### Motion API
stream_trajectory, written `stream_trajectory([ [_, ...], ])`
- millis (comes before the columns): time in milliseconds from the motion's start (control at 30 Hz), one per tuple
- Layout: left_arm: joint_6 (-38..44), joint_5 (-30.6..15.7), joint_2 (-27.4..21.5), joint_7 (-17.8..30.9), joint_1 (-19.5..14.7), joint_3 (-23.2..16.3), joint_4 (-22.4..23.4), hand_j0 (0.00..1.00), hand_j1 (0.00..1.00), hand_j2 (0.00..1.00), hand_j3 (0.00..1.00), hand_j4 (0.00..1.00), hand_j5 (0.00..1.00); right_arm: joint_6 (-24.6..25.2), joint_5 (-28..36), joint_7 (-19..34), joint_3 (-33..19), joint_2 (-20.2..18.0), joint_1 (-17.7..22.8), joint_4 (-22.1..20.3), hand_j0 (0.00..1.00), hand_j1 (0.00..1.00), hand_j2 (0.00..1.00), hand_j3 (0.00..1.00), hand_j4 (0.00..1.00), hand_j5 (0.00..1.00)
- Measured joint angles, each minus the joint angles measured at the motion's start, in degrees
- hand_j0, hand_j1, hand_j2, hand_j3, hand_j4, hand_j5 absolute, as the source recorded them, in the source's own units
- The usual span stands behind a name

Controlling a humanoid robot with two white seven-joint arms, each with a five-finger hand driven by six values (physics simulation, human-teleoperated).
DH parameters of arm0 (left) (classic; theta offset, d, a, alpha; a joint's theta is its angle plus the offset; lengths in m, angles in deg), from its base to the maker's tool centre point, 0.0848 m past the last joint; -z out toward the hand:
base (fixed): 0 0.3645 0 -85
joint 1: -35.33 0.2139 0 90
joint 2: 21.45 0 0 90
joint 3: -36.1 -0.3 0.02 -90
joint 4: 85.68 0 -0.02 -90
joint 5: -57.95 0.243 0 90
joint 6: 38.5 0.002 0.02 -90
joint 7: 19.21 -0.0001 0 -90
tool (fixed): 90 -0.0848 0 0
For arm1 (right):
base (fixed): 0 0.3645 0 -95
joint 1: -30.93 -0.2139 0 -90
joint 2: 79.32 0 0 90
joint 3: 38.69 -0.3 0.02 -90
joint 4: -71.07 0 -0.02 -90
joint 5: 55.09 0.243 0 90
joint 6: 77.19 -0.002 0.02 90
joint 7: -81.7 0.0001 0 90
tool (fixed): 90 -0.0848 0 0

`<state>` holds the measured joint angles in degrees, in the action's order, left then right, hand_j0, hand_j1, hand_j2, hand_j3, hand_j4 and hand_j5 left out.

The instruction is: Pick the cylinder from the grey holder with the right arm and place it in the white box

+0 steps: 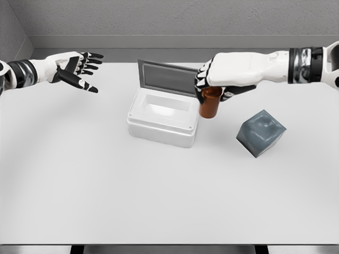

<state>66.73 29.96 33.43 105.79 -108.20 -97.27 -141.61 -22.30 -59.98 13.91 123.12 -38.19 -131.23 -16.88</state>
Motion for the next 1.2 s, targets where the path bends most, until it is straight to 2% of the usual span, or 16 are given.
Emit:
stream_trajectory([
  [267, 0.00, 0.00, 0.00, 0.00, -0.09, 0.05, 0.13, 1.00, 1.00, 1.00, 1.00, 1.00, 1.00, -0.03, -0.23, 1.12, 1.88, 2.54, -1.23, 2.72, 0.42, 0.42, 0.42, 0.42, 0.42, 0.42],
  [600, 0.00, 0.00, 0.00, 0.00, 0.00, 0.00, -0.02, 1.00, 1.00, 1.00, 1.00, 1.00, 1.00, -0.01, -0.23, 1.44, 2.84, 3.72, -3.52, 3.54, 0.42, 0.42, 0.42, 0.42, 0.42, 0.42],
  [1200, 0.09, 0.00, -0.11, 0.00, 0.09, -0.01, -0.04, 1.00, 1.00, 1.00, 1.00, 1.00, 1.00, -0.01, -0.20, 1.52, 4.24, 7.59, -4.05, 7.38, 0.43, 0.43, 0.43, 0.43, 0.43, 0.43],
])
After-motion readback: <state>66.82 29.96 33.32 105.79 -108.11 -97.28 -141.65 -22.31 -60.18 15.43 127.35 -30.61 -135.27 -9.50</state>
